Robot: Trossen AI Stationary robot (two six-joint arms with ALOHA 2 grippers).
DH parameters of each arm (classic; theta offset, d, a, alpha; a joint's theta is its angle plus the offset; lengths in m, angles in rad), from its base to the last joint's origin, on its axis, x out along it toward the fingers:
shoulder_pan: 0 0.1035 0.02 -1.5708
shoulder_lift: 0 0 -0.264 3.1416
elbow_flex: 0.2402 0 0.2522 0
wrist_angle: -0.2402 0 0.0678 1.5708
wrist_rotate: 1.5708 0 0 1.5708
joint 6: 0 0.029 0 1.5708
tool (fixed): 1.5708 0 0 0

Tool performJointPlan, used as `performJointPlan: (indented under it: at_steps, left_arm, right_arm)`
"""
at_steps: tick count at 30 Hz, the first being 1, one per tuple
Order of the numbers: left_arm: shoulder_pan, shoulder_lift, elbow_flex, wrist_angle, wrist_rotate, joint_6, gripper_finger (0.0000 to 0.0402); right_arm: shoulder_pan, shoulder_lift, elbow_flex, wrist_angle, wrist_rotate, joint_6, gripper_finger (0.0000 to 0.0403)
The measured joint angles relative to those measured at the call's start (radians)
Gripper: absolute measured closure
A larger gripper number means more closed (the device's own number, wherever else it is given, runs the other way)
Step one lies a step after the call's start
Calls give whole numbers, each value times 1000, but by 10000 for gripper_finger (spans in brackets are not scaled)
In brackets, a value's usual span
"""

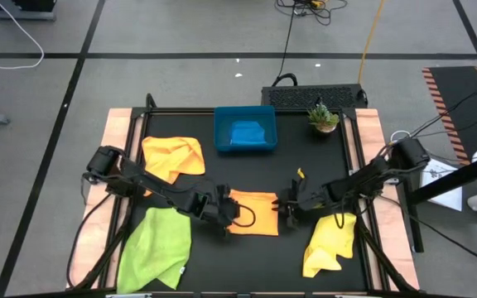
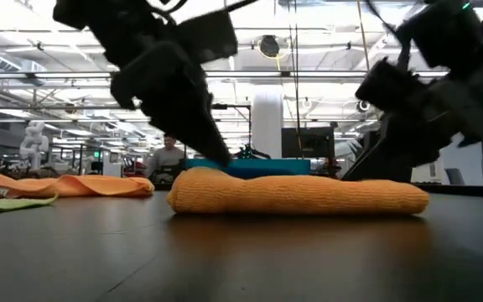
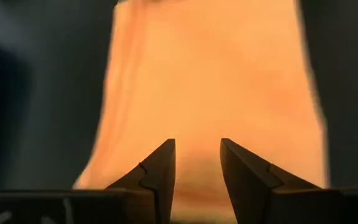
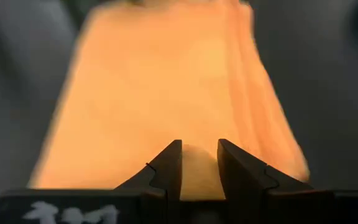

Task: Fold microfiber towels
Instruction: Fold the right orange microfiber cloth, then put the orange microfiber cloth into the dark blue bin

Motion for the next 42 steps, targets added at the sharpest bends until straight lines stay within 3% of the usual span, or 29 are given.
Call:
performJointPlan:
  at_steps: [7, 19, 42]
  left_arm:
    - [-13, 81, -8, 13, -5, -36, 275]
    - [-39, -2, 5, 8, -72, -24, 275]
    - [-28, -28, 8, 459, -83, -19, 275]
  right_arm:
    - [-50, 40, 3, 16, 25, 18, 310]
    - [9, -204, -1, 40, -1, -75, 308]
    - [123, -238, -11, 96, 0, -92, 307]
